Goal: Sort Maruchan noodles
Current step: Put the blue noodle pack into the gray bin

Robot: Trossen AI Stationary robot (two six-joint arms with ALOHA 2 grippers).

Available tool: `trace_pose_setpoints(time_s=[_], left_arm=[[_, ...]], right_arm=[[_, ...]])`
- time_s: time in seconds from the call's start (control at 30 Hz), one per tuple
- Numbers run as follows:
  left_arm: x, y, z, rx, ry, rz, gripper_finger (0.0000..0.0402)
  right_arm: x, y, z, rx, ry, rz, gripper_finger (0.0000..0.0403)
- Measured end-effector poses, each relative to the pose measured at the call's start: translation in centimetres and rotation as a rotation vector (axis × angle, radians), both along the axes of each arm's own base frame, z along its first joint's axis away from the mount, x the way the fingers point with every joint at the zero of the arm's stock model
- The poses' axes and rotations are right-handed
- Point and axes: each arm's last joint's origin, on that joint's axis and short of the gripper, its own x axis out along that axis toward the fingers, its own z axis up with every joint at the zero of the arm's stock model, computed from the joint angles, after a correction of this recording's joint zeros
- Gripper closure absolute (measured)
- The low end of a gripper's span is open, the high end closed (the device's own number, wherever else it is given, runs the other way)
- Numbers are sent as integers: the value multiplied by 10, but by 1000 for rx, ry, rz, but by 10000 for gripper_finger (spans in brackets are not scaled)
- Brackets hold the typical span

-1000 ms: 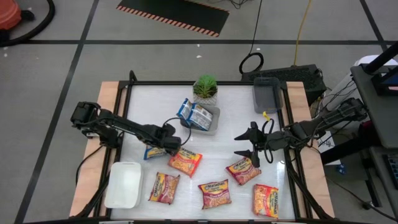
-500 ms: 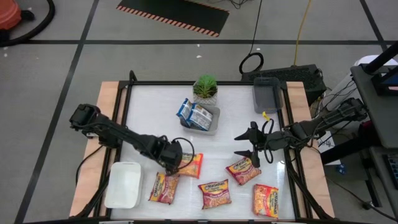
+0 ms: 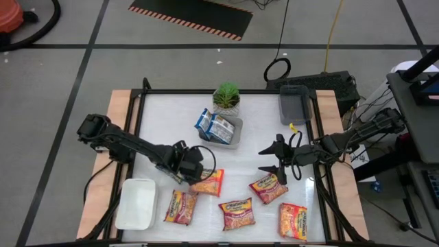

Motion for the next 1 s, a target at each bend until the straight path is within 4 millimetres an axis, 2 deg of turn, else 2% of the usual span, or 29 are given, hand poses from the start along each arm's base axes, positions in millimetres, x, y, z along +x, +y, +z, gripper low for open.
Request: trace_pose_setpoints(time_s=[0.17, 0.37, 0.47, 0.67, 0.87, 1.0], left_arm=[[7, 1, -6, -31, 4, -40, 147], [14, 2, -33, 2, 117, -94, 147], [16, 8, -36, 5, 132, -74, 147], [14, 18, -28, -27, 108, -2, 147], [12, 12, -15, -53, 44, -27, 147], [7, 13, -14, -36, 67, 15, 147]], right_arm=[[0, 0, 0, 0, -1, 0, 127], [0, 0, 0, 1, -4, -2, 127], [0, 0, 0, 0, -4, -1, 127], [0, 0, 0, -15, -4, 6, 127], [0, 0, 0, -46, 2, 18, 127], [0, 0, 0, -49, 3, 18, 127]])
